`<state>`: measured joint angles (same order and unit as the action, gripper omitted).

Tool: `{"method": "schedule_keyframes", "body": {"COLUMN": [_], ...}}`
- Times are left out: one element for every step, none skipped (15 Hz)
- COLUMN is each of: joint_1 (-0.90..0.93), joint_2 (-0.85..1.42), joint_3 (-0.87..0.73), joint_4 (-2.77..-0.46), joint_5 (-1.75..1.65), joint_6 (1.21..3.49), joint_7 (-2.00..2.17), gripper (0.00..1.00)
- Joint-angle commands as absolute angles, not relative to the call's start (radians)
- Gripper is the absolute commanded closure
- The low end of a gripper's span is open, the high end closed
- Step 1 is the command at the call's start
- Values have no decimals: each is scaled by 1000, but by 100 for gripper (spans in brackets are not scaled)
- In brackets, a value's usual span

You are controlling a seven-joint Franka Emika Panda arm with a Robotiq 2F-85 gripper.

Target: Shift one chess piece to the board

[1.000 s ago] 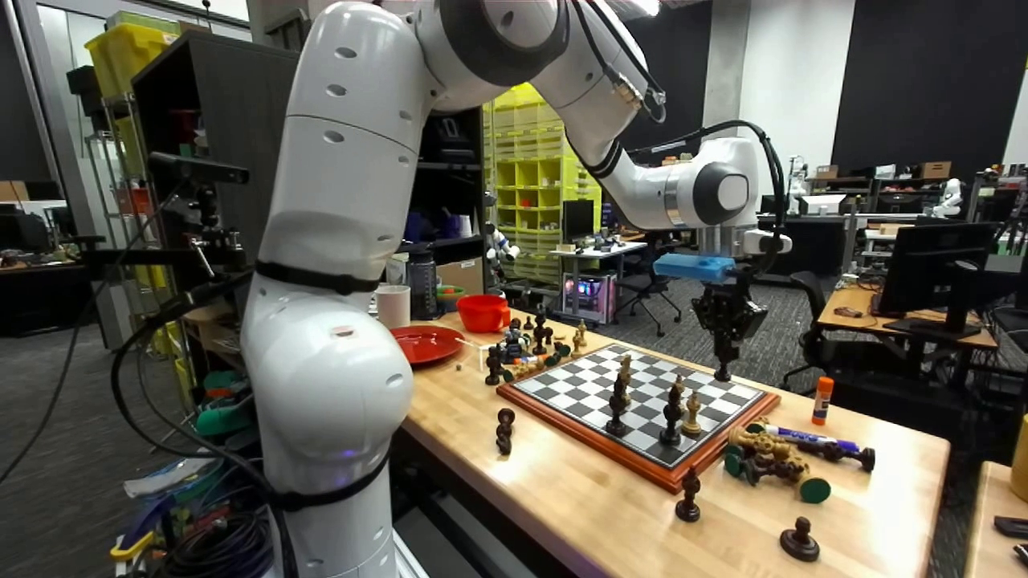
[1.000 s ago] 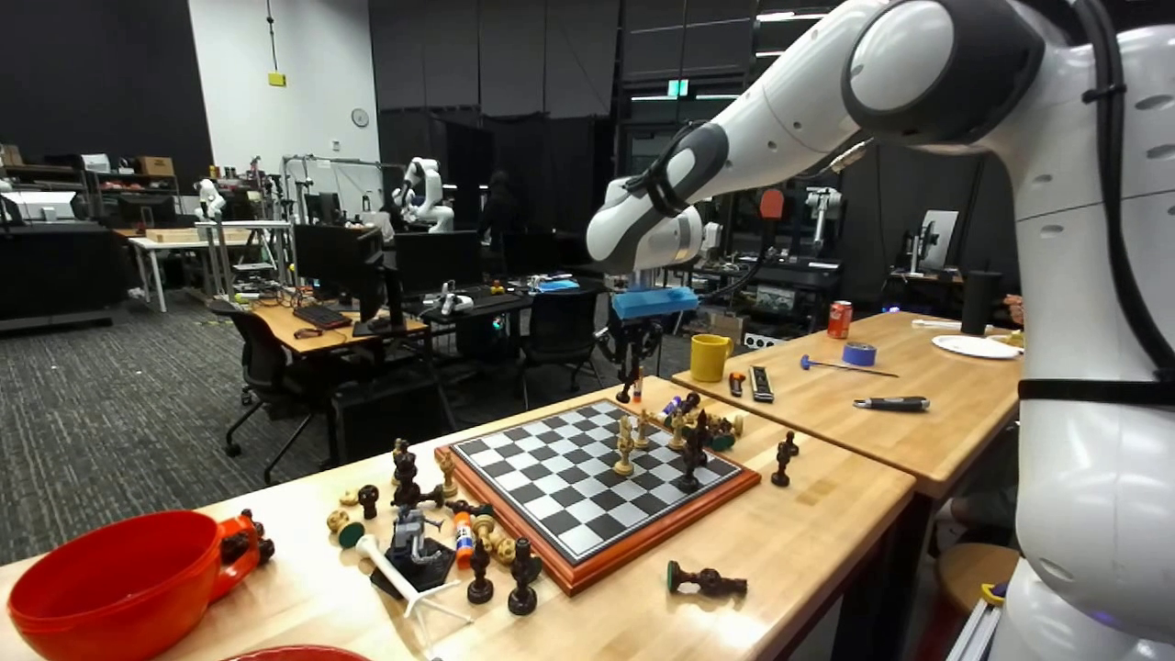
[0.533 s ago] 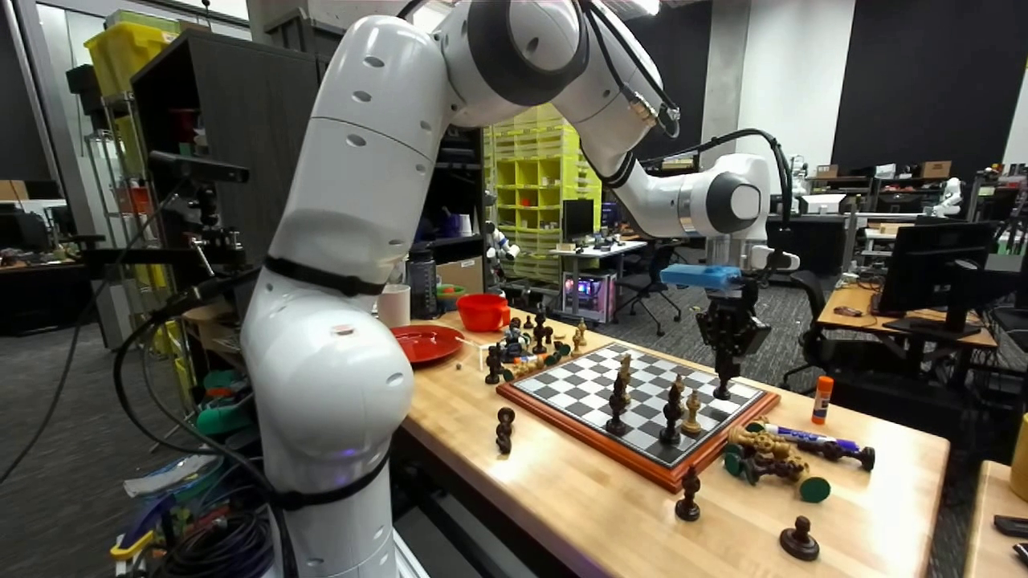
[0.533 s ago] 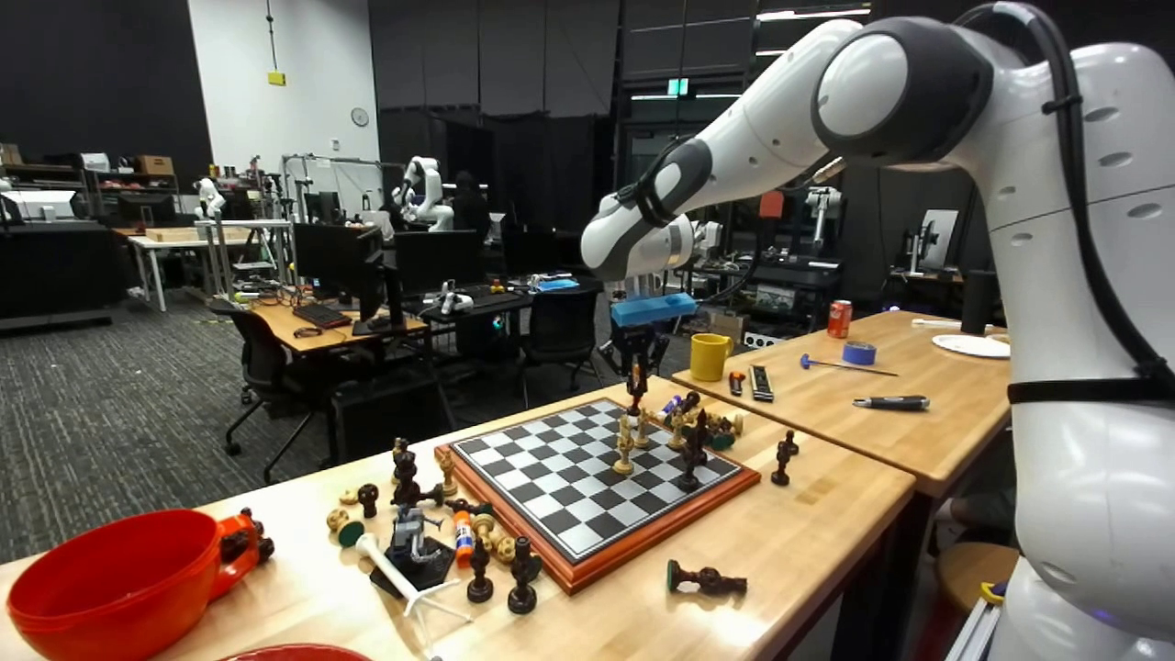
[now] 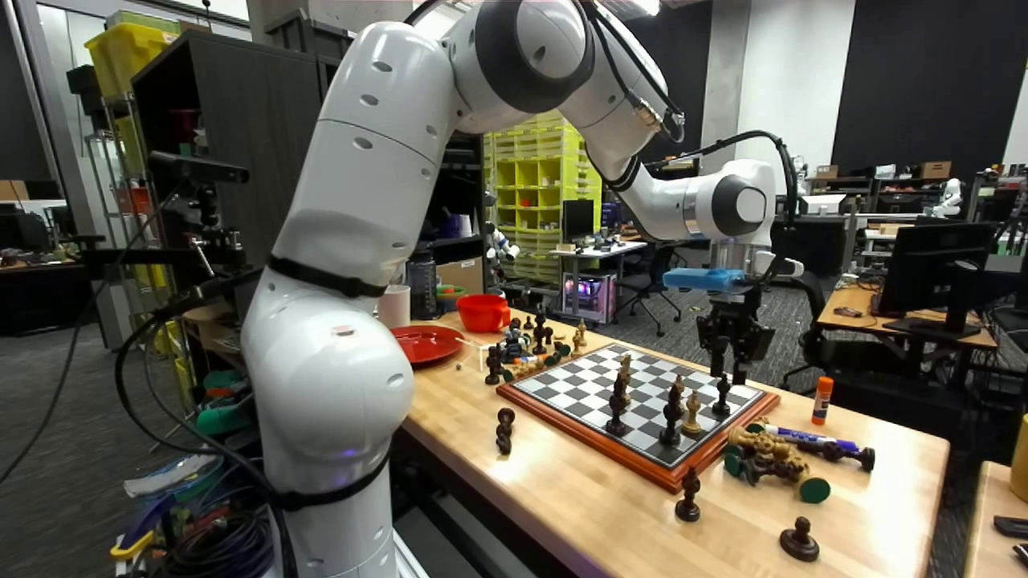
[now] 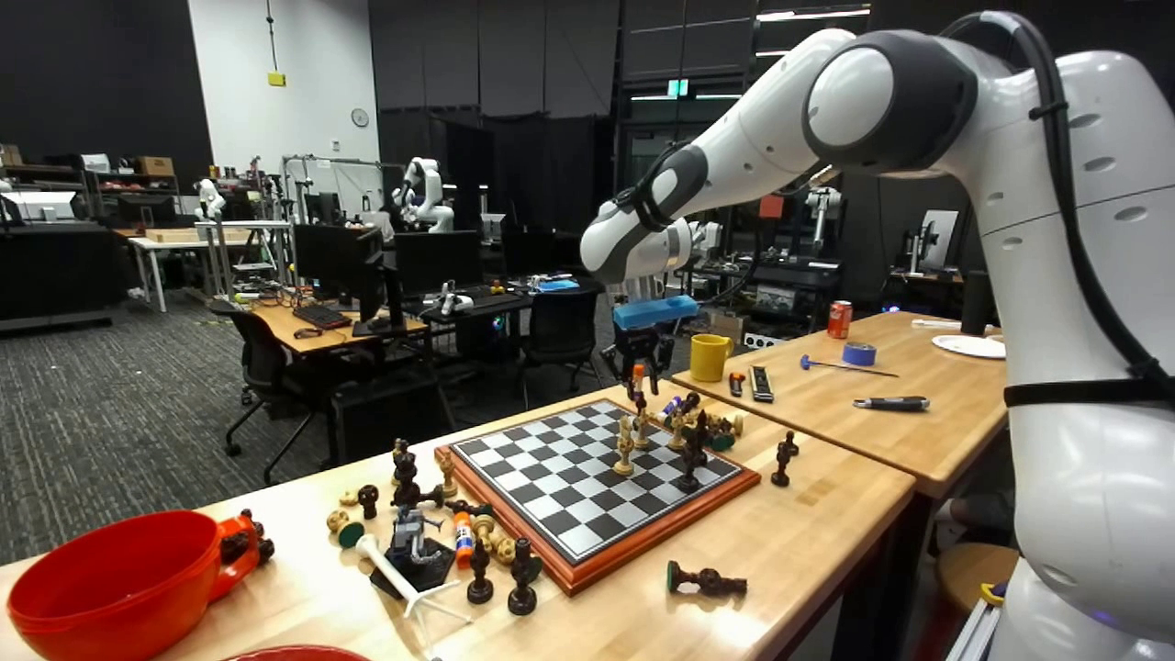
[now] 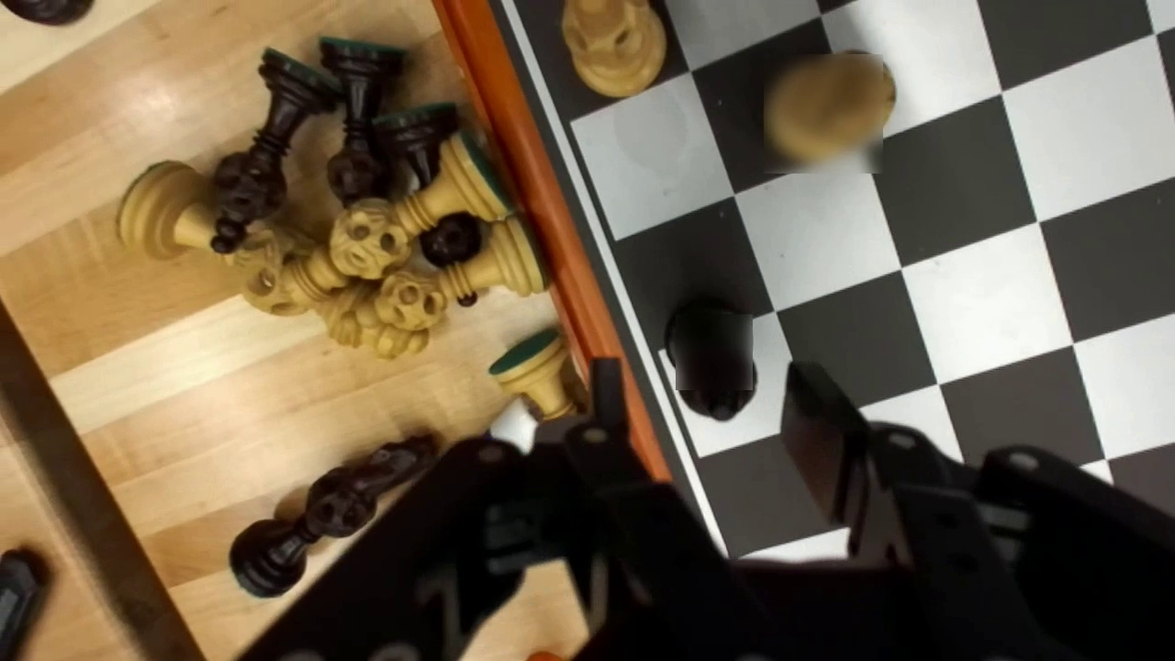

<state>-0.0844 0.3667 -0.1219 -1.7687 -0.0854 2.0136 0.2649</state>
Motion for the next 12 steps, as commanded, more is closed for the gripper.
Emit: {"method": "schedule_keyframes", "body": {"joint_1": [-81,-83,-86,-91,-96,-103,-108,-114,-119,-125,-131,-136], "joint_2": [357,349,336,314,295,269,247,219,192,163,142,121], "joint_3": [-127,-126,-123,-120,-117,-114,-112,-111,-112,-115,-118,-120], "joint_4": [-1753,-1756,-1762,-1773,-1779,-1790,-1796,-1807,-1815,-1820,-1820,-1819], "joint_5": [-85,-82,-78,-71,-64,-54,-47,-43,-45,-51,-53,-59], "joint_6": [1964,1955,1948,1935,1918,1901,1882,1862,1844,1823,1800,1775], "joint_7": [257,248,233,206,176,133,96,44,-5,-53,-92,-128], "gripper": [20,14,6,2,0,0,0,0,0,0,0,0]}}
